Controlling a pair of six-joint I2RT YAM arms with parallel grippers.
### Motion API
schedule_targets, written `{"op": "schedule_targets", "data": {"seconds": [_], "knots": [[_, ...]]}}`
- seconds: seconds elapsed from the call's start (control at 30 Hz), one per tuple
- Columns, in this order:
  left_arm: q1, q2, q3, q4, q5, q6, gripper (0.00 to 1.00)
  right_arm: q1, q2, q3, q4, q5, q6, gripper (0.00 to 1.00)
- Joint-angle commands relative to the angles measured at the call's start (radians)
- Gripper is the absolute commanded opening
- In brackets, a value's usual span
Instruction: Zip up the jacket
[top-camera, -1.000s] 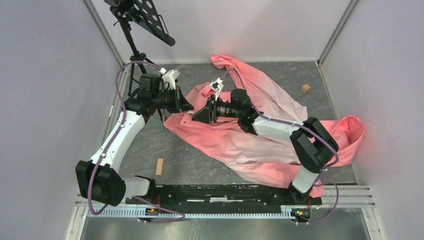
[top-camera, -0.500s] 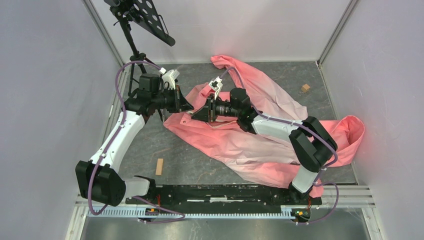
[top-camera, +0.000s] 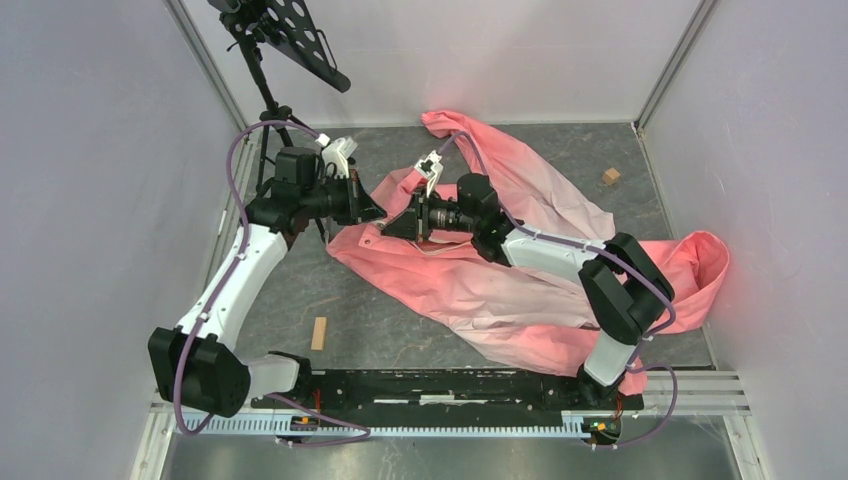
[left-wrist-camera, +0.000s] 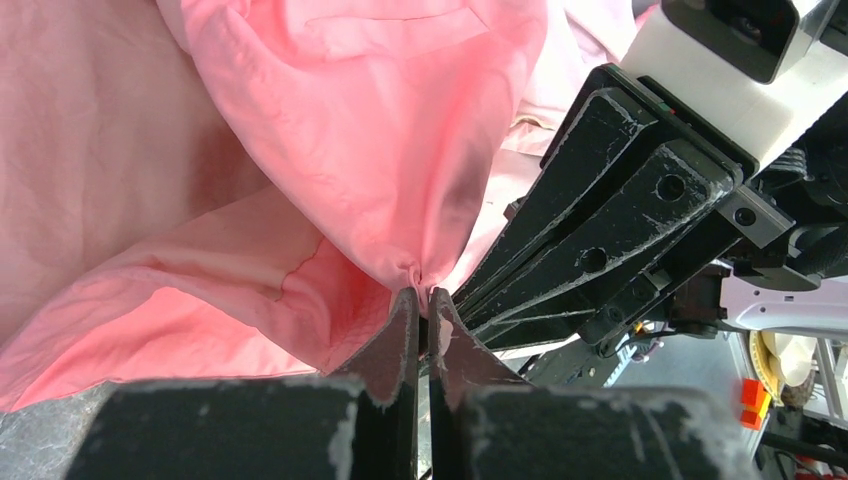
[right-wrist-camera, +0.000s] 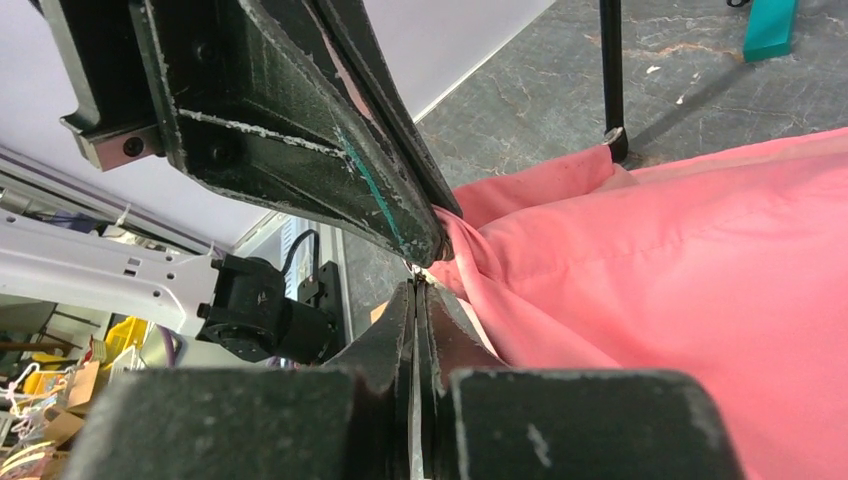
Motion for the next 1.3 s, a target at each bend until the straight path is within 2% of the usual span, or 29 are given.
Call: {"op": "schedule_targets", "data": {"seconds": [0.0,0.23,0.5,0.7,0.87,1.0,1.13,1.2,1.27], "knots": [[0.002,-0.049,-0.005,0.016,-0.013,-0.011,0.02,0.007,-0.019,0.032,0.001,0.079,-0.005,0.00],[0.002,-0.089,-0.014,-0.007,-0.152,-0.004,0.02,-0.013,-0.069,0.027,-0.249,0.180,-0.111,0.00],[0.007,-0.107,-0.025,0.008,-0.212,-0.001,0.02,-0.029,-0.077,0.022,-0.272,0.087,-0.159,0.00],[0.016,-0.128,-0.016,0.005,-0.300,-0.011,0.02,-0.074,-0.111,-0.010,-0.459,0.084,-0.259,0.00],[0.014,-0.184,-0.081,0.101,-0.510,-0.096,0.02,-0.087,-0.148,-0.024,-0.705,0.219,-0.410,0.00],[0.013,-0.208,-0.128,0.170,-0.679,-0.102,0.02,-0.121,-0.168,0.000,-0.904,0.346,-0.578,0.00],[0.013,-0.181,-0.145,0.207,-0.689,-0.117,0.02,-0.140,-0.175,0.044,-1.135,0.504,-0.833,0.00],[0.013,-0.162,-0.152,0.221,-0.693,-0.130,0.02,-0.175,-0.186,0.021,-1.193,0.497,-0.901,0.00],[0.013,-0.142,-0.145,0.221,-0.698,-0.132,0.02,-0.215,-0.195,-0.001,-1.241,0.623,-0.915,0.00]]}}
